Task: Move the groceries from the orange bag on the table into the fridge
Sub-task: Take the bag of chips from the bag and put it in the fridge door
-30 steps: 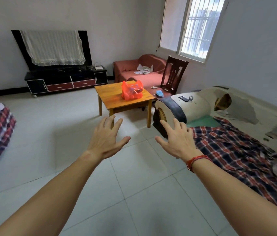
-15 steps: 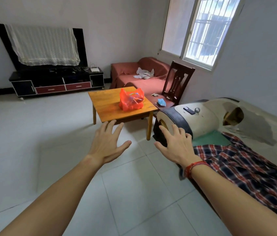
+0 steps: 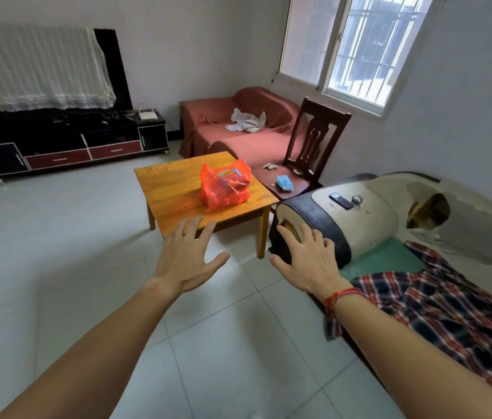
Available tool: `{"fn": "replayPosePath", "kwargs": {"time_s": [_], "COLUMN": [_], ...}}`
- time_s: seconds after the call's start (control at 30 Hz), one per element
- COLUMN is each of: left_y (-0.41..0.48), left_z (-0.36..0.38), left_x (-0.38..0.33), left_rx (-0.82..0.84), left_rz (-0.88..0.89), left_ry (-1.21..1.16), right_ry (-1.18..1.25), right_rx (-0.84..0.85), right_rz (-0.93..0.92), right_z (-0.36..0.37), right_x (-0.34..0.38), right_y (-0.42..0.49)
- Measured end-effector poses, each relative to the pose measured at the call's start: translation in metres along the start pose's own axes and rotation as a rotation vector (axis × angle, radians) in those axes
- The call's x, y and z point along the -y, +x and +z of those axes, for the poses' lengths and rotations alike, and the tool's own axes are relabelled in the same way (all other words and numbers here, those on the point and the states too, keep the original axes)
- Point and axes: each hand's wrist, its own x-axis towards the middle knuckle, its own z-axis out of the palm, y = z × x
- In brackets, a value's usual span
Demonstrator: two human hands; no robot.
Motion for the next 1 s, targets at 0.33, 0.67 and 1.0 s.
{"fn": "replayPosePath", "kwargs": {"time_s": [0.33,0.67,1.0], "left_y": [0.17,0.326,0.441], "left_z": [0.048,0.085,0.136], "left_x": [0.02,0.048,0.091], "left_rx": [0.047,0.094,0.129], "left_rz": [-0.052,-0.134,-0.169], "left_ry": [0.007,0.022,-0.023], "right_ry": [0.011,0.051,0.059], "right_rx": [0.028,0.078,0.12], "right_rz": [-0.067,-0.113,-0.15], "right_z": [0.036,0.055,0.094], "right_x": [-0.04,-0.069,-0.067], "right_y": [0.193,0.365,0.489]}}
